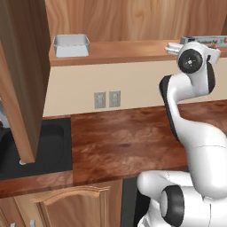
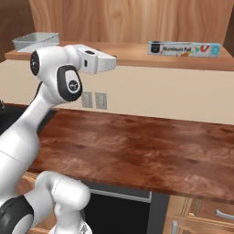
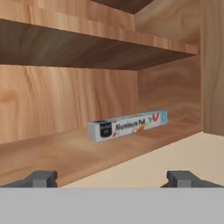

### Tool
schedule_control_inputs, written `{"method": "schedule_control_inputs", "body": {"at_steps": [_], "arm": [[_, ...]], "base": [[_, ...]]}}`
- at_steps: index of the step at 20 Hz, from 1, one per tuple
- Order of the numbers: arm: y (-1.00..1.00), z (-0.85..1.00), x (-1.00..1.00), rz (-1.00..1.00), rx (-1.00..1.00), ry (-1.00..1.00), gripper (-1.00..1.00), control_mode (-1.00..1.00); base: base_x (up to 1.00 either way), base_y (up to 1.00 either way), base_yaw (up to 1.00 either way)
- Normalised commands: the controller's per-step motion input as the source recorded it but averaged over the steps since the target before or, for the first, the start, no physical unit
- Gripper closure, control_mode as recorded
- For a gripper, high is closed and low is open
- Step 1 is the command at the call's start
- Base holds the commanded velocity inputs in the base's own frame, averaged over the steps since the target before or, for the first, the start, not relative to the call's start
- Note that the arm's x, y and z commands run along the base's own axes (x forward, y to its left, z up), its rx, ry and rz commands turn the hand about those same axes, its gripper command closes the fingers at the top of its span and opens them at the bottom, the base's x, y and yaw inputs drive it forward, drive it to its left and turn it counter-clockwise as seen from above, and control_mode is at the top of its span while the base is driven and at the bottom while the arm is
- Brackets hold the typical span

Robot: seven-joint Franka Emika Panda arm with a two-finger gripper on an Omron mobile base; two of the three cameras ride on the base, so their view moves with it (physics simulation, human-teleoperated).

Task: Retrieve the tupperware and aluminum foil from the cabinet and place them on the dining counter near the plate with lemon wedge and broccoli to prepare for storing leftovers.

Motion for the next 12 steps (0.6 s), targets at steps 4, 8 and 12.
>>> {"method": "schedule_control_inputs", "body": {"at_steps": [4,8,12], "arm": [[-0.26,0.00,0.00,0.00,0.19,0.01,-1.00,-1.00],[-0.14,0.00,0.00,-0.01,0.20,0.04,-1.00,-1.00],[-0.02,0.10,0.02,-0.02,0.11,0.07,-1.00,-1.00]], "base": [[0.00,0.00,0.00],[0.00,0.00,0.00],[0.00,0.00,0.00]]}}
